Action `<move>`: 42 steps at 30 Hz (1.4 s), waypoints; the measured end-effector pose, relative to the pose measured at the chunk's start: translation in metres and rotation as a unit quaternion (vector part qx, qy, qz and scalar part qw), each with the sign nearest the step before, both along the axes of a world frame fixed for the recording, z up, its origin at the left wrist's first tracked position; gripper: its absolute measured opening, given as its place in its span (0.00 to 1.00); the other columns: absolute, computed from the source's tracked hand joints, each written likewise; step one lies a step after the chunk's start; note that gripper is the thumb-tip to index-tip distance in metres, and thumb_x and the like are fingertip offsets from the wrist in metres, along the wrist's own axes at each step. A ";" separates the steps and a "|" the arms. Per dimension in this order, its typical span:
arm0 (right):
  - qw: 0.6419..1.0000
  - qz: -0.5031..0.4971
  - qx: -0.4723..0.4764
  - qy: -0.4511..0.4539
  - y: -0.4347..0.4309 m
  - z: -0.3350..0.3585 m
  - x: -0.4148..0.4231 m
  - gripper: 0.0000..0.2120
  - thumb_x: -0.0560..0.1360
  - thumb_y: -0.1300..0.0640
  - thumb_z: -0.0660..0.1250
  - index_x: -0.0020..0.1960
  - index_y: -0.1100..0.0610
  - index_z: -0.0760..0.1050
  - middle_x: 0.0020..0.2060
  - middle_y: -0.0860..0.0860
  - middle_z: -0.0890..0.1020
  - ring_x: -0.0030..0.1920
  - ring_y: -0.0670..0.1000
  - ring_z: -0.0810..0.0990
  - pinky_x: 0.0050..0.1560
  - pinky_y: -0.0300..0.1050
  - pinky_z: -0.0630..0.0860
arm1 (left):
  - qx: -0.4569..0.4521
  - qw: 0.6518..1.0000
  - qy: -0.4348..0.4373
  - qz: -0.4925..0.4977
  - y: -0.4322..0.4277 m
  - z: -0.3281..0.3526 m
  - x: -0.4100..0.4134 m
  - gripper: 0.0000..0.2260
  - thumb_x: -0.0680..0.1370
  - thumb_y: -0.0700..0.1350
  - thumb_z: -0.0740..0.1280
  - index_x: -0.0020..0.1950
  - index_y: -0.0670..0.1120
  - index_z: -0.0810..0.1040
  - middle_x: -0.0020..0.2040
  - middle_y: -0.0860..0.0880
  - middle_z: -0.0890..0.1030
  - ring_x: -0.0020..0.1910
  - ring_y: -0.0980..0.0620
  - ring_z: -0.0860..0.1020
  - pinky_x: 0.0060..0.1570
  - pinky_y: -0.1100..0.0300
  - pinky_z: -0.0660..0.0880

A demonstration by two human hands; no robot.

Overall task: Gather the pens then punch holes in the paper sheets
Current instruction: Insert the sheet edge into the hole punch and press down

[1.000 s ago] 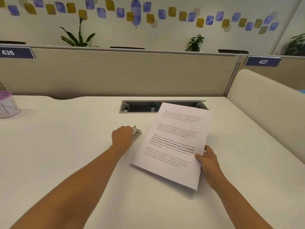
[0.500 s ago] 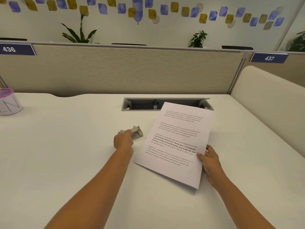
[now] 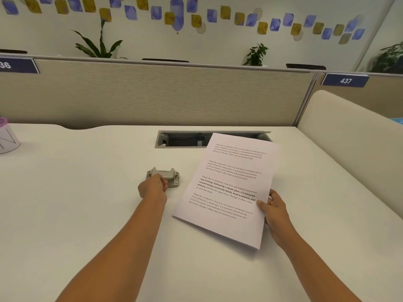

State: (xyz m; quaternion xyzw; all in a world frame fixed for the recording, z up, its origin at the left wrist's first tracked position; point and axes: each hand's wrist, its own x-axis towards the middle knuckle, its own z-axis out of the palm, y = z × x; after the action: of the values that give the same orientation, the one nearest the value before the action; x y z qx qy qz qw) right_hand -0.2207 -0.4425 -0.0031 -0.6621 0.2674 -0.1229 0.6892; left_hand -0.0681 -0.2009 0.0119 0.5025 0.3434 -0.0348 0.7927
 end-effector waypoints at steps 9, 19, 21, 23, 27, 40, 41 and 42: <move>1.000 0.017 -0.019 -0.019 0.014 0.010 -0.002 0.17 0.77 0.67 0.60 0.62 0.53 0.69 0.54 0.54 0.81 0.51 0.54 0.80 0.53 0.52 0.76 | 0.345 0.917 -0.172 -0.108 0.036 0.022 -0.016 0.11 0.78 0.41 0.62 0.58 0.42 0.77 0.64 0.42 0.70 0.51 0.48 0.71 0.49 0.57 0.68; 0.997 0.058 -0.024 -0.050 0.051 0.026 -0.003 0.14 0.77 0.65 0.60 0.61 0.53 0.71 0.53 0.53 0.82 0.46 0.50 0.81 0.34 0.36 0.71 | 0.264 0.909 -0.270 -0.176 0.090 0.031 -0.046 0.07 0.82 0.42 0.53 0.52 0.46 0.70 0.57 0.42 0.75 0.55 0.45 0.75 0.47 0.55 0.74; 0.996 0.065 -0.015 -0.065 0.058 0.029 -0.002 0.15 0.77 0.65 0.61 0.60 0.52 0.71 0.53 0.53 0.82 0.49 0.53 0.81 0.41 0.42 0.75 | 0.195 0.925 -0.277 -0.172 0.100 0.033 -0.052 0.08 0.82 0.41 0.53 0.49 0.47 0.70 0.52 0.46 0.77 0.51 0.47 0.77 0.42 0.57 0.76; 0.994 0.070 -0.004 -0.080 0.063 0.031 -0.001 0.15 0.77 0.66 0.61 0.60 0.53 0.72 0.52 0.53 0.83 0.51 0.55 0.81 0.50 0.50 0.77 | 0.106 0.938 -0.282 -0.173 0.111 0.034 -0.057 0.09 0.82 0.40 0.53 0.46 0.47 0.70 0.48 0.48 0.77 0.46 0.47 0.78 0.42 0.54 0.76; 0.990 0.086 0.003 -0.113 0.075 0.040 0.001 0.14 0.76 0.67 0.62 0.57 0.52 0.74 0.44 0.46 0.86 0.44 0.48 0.85 0.41 0.42 0.81 | 0.022 0.948 -0.269 -0.166 0.129 0.033 -0.062 0.08 0.82 0.41 0.54 0.45 0.46 0.70 0.47 0.46 0.77 0.43 0.47 0.78 0.43 0.52 0.75; 0.985 0.110 -0.011 -0.133 0.115 0.058 0.012 0.11 0.77 0.66 0.62 0.55 0.52 0.74 0.46 0.49 0.85 0.42 0.50 0.85 0.42 0.45 0.80 | 0.032 0.974 -0.209 -0.087 0.162 0.031 -0.056 0.08 0.79 0.45 0.52 0.54 0.46 0.68 0.42 0.48 0.73 0.37 0.51 0.74 0.36 0.58 0.72; 0.985 0.109 -0.014 -0.131 0.118 0.059 0.012 0.11 0.77 0.66 0.61 0.55 0.53 0.73 0.46 0.49 0.85 0.42 0.50 0.84 0.43 0.46 0.80 | 0.038 0.973 -0.212 -0.089 0.163 0.032 -0.055 0.08 0.79 0.45 0.52 0.54 0.46 0.68 0.42 0.48 0.73 0.37 0.51 0.74 0.36 0.58 0.72; 0.986 0.108 -0.018 -0.129 0.120 0.060 0.013 0.11 0.77 0.65 0.61 0.56 0.53 0.73 0.47 0.50 0.84 0.43 0.51 0.84 0.44 0.47 0.80 | 0.042 0.971 -0.215 -0.091 0.165 0.033 -0.054 0.08 0.79 0.45 0.51 0.53 0.46 0.68 0.43 0.48 0.73 0.37 0.51 0.74 0.36 0.58 0.72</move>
State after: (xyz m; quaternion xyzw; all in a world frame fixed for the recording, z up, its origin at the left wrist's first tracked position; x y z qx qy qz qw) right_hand -0.2074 -0.3222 0.0567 -0.6779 0.1006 -0.1369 0.7153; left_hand -0.1221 -0.0364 0.0449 0.5601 0.1185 0.0163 0.8197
